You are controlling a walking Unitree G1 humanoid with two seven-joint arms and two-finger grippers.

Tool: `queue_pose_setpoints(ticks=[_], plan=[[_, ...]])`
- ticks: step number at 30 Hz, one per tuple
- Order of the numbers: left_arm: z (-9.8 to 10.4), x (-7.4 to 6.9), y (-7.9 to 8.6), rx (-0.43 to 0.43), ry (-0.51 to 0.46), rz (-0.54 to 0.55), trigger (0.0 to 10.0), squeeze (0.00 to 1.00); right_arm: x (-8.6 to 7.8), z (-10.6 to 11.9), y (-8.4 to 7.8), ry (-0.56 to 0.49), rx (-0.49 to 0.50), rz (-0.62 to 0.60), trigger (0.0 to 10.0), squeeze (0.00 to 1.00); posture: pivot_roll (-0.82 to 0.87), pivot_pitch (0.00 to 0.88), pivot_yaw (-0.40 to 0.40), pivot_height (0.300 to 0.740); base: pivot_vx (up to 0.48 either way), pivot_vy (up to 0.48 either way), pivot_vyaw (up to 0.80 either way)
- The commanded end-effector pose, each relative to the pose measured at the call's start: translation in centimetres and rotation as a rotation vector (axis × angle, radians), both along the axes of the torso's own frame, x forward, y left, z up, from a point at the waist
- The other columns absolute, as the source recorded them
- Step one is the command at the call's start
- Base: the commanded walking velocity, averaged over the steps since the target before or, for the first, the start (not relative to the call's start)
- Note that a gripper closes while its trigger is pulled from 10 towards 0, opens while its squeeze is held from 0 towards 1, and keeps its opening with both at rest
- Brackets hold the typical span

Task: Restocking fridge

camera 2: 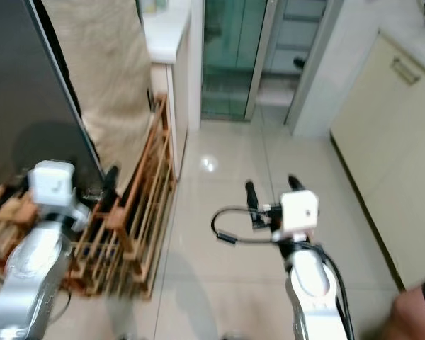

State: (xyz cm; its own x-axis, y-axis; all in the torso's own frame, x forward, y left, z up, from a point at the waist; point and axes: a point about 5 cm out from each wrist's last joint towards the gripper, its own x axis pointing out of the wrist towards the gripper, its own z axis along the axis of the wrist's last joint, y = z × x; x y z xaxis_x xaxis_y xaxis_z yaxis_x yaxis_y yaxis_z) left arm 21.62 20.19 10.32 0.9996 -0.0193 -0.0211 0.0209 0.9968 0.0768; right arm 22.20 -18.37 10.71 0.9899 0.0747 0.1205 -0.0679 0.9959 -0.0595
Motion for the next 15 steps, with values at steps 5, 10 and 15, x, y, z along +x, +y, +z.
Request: queue_pose_setpoints(ticks=[5,10,15], plan=[[-1.6,-2.9,-1.3,-0.139,0.076,-0.004,10.0,0.00,-1.2,-0.4,-1.9,0.026,-0.030,-0.026,10.0,0.00,-0.13,0.000,-0.018,0.740,0.000,0.000,0.00],[0.5,0.2,-1.2,-0.219,-0.049,0.071,10.0,0.00,0.0,-0.3,-2.1,0.012,-0.023,-0.055,10.0,0.00,-0.12,0.000,-0.043,0.740,0.000,0.000,0.00],[2.0,0.9,-2.3,-0.151,-0.115,-0.009,10.0,0.00,0.6,-0.1,-1.2,-0.007,-0.034,-0.035,10.0,0.00,-0.12,0.000,-0.034,0.740,0.096,0.000,0.00]])
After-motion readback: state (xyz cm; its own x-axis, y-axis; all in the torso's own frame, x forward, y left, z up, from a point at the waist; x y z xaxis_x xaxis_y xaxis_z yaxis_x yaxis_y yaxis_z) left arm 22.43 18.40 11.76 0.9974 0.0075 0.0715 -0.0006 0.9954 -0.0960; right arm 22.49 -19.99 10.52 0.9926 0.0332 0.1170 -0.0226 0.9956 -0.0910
